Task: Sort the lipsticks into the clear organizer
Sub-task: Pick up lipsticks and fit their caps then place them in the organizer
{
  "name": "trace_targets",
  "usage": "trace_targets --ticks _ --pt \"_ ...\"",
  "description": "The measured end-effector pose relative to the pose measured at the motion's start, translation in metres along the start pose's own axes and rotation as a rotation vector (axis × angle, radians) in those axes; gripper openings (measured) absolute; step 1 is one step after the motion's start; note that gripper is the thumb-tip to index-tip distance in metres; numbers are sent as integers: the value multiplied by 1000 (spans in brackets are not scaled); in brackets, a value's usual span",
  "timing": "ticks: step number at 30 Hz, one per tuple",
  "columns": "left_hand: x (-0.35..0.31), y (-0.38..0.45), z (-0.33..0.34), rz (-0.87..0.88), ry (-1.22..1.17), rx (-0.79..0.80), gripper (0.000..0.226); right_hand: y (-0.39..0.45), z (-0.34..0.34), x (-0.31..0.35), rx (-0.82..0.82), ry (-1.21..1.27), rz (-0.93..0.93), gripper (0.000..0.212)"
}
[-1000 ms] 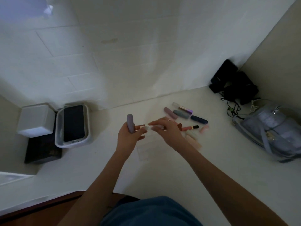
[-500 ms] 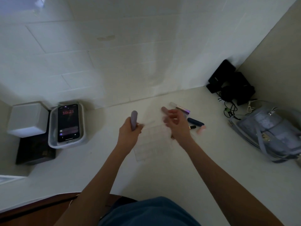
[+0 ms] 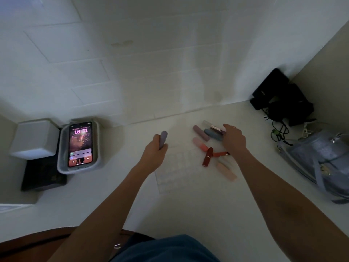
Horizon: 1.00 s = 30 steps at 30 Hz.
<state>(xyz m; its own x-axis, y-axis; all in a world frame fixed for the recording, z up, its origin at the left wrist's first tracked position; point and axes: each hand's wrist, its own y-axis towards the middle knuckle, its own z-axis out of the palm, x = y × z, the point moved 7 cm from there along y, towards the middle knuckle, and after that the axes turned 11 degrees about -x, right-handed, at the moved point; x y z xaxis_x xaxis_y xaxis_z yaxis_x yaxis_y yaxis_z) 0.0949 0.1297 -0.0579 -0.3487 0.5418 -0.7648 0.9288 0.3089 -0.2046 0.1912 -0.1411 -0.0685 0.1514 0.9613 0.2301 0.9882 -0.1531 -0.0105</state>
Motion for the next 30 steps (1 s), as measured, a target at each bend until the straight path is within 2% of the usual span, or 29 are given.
trace_targets --ticks 7,12,15,18,21,23,25,30 --pt "10 1 -8 -43 56 -34 27 11 14 8 -30 -17 -16 23" --pt "8 9 -12 -73 39 -84 37 5 10 14 -90 193 -26 20" --pt "-1 14 -13 -155 -178 -87 39 -10 -8 36 -123 444 -20 23" --pt "-9 13 -10 -340 -557 -99 39 -42 -30 64 -136 661 -99 25" --pt "-17 12 1 -533 -904 40 29 -69 -43 78 -174 813 -114 28" --pt "-27 9 7 -506 -988 219 31 -80 -48 84 -180 843 -136 30" --pt "-33 3 9 -441 -1013 311 36 -88 -49 88 -152 859 -136 30" --pt "-31 -16 6 -460 -1142 345 41 -97 -50 88 -134 965 -42 30"
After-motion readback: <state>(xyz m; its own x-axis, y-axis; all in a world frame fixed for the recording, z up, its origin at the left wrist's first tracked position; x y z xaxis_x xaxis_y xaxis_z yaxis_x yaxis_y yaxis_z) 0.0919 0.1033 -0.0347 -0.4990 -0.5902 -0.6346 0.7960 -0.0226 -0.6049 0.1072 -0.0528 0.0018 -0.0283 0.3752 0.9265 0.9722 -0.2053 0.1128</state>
